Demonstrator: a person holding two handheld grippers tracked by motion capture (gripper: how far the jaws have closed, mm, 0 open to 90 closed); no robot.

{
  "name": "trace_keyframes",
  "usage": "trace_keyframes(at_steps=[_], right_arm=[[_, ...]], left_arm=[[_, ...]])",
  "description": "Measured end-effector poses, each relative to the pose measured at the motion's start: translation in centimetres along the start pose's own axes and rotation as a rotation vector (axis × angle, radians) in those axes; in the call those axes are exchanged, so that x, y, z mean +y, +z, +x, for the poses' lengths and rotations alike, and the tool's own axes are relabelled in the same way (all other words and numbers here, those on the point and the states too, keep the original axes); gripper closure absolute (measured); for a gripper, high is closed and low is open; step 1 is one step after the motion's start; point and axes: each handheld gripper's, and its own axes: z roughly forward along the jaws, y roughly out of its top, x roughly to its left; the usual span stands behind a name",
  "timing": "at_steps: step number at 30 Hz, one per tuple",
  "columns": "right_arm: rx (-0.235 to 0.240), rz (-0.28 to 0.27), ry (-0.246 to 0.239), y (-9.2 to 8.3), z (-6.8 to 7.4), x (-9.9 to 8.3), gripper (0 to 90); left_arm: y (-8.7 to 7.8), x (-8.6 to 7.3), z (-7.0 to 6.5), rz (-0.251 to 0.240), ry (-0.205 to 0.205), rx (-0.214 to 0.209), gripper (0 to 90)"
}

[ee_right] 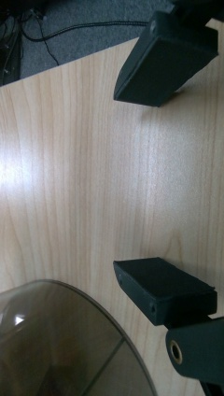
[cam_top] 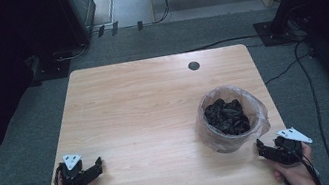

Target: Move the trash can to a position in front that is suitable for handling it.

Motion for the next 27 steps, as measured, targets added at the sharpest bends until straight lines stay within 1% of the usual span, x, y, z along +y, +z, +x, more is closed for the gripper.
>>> trace_keyframes(at_steps=[1,2,3,4,5,6,8,9,12,14,16,17,19,20,23,25,26,27], right_arm=[[0.000,-0.037,-0.002,-0.4,-0.2,0.0,19.7],[0.000,-0.037,-0.002,-0.4,-0.2,0.0,19.7],[-0.017,-0.061,-0.002,-0.7,-0.2,0.0,25.0],[-0.030,-0.081,0.000,-1.1,-0.3,0.1,28.4],[-0.040,-0.100,0.007,-1.5,-0.3,0.3,32.3],[-0.060,-0.130,0.025,-2.1,-0.5,0.7,37.1],[-0.072,-0.161,0.043,-2.6,-0.7,1.2,40.1],[-0.072,-0.161,0.043,-2.6,-0.7,1.2,40.1],[-0.084,-0.193,0.070,-2.9,-1.0,2.2,43.3],[-0.075,-0.207,0.101,-3.1,-1.2,3.0,46.7],[-0.051,-0.224,0.124,-3.1,-1.3,3.8,51.3],[-0.039,-0.240,0.119,-3.1,-1.1,4.6,56.3],[-0.034,-0.265,0.118,-3.0,-0.9,5.5,61.2],[-0.034,-0.265,0.118,-3.0,-0.9,5.5,61.2],[-0.021,-0.298,0.141,-2.7,-0.6,6.9,68.7],[-0.009,-0.308,0.132,-2.3,-0.2,7.6,71.7],[0.014,-0.307,0.130,-1.7,0.2,8.1,74.3],[0.014,-0.307,0.130,-1.7,0.2,8.1,74.3]], left_arm=[[0.0,0.0,0.0,0.000,0.000,0.000,18.5],[0.0,0.0,0.0,0.000,0.000,0.000,18.5],[0.0,0.0,0.0,-0.001,-0.002,0.000,18.5],[0.0,0.0,0.0,-0.002,-0.003,0.001,18.5],[0.0,0.0,0.0,-0.001,-0.003,0.001,18.5],[0.0,0.0,0.0,-0.001,-0.003,0.001,18.5],[0.0,0.0,0.0,-0.001,-0.002,0.000,18.5],[0.0,0.0,0.0,-0.001,-0.003,0.001,18.5],[0.0,0.0,0.0,-0.002,-0.003,0.001,18.5],[0.0,0.0,0.0,-0.002,-0.003,0.001,18.5],[0.0,0.0,0.0,-0.001,-0.003,0.000,18.5],[0.0,0.0,0.0,-0.002,-0.003,0.001,18.5],[0.0,0.0,0.0,-0.001,-0.003,0.000,18.5],[0.0,0.0,0.0,-0.002,-0.003,0.001,18.5],[0.0,0.0,0.0,-0.001,-0.003,0.001,18.5],[0.0,0.0,0.0,-0.002,-0.003,0.001,18.5],[0.0,0.0,0.0,-0.001,-0.003,0.001,18.5],[0.0,0.0,0.0,-0.002,-0.003,0.001,18.5]])
